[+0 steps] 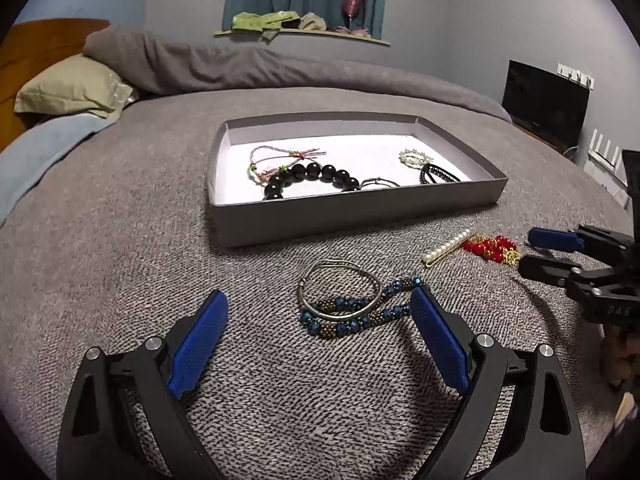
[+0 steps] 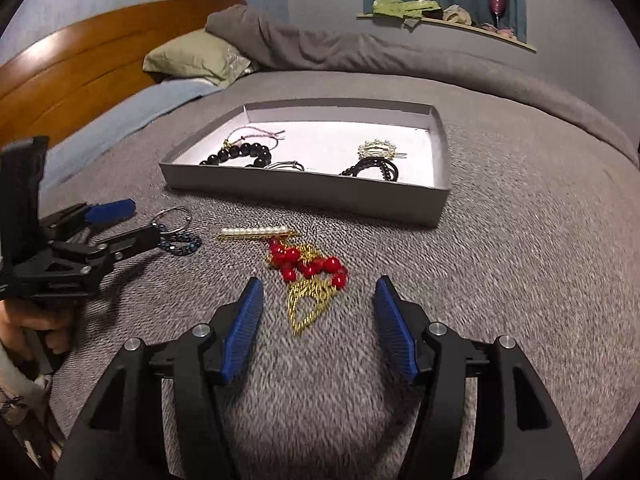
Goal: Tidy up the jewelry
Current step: 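Grasp red bead tassel with right tool while left tool grasps silver hoop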
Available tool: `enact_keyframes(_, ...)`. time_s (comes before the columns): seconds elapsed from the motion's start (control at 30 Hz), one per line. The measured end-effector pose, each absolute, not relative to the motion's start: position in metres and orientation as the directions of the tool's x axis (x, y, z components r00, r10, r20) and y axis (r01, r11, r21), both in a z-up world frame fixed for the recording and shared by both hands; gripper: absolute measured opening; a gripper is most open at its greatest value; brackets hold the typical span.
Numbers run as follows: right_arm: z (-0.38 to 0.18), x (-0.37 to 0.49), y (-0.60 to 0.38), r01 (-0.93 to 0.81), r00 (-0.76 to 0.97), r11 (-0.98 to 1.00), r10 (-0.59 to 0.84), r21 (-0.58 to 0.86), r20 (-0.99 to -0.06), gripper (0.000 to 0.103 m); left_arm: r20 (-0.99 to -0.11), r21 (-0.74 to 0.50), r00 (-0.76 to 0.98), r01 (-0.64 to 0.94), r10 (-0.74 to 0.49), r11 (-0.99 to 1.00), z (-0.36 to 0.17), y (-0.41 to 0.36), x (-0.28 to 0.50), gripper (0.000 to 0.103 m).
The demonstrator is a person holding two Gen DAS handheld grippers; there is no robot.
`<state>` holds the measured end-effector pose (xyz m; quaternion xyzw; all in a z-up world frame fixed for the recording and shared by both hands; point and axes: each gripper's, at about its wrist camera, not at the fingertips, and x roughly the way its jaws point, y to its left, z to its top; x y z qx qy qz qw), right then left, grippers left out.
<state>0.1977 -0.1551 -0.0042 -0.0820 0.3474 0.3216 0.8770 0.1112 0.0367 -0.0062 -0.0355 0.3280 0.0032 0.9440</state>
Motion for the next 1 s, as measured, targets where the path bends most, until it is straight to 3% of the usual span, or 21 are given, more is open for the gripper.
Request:
enact_keyframes(0.23,-0.016,0.217,-0.129,-0.631,0.529,0.775,0.452,0.023,-0.718,0.057,-0.623,-0.063,0.782,-0.033,-0.013,0.998,-0.007,0.037,0.111,0.093)
enact_keyframes(0.37,-0.016,0.216,-0.133,-0.641,0.518,0.766,0.473,0.043,-0.713,0.025,-0.629,-0.062,0.777,-0.03,-0.015,0.998,-0.008,0.036,0.113,0.093)
enact_keyframes(0.4,-0.016,0.215,-0.135,-0.636,0.521,0.77,0.475,0.048,-0.709,0.023,-0.63,-0.064,0.776,-0.027,-0.019,0.998,-0.008,0.036,0.113,0.093)
enact_keyframes(0.83,-0.017,0.208,-0.17,-0.602,0.512,0.785,0.52,0.146,-0.684,0.019,-0.63,-0.153,0.775,-0.054,-0.056,0.987,-0.004,0.051,0.122,0.093)
enact_keyframes(1.0,-0.019,0.208,-0.169,-0.603,0.512,0.784,0.521,0.146,-0.683,0.019,-0.653,-0.109,0.755,-0.017,-0.059,0.994,-0.005,0.038,0.137,0.091)
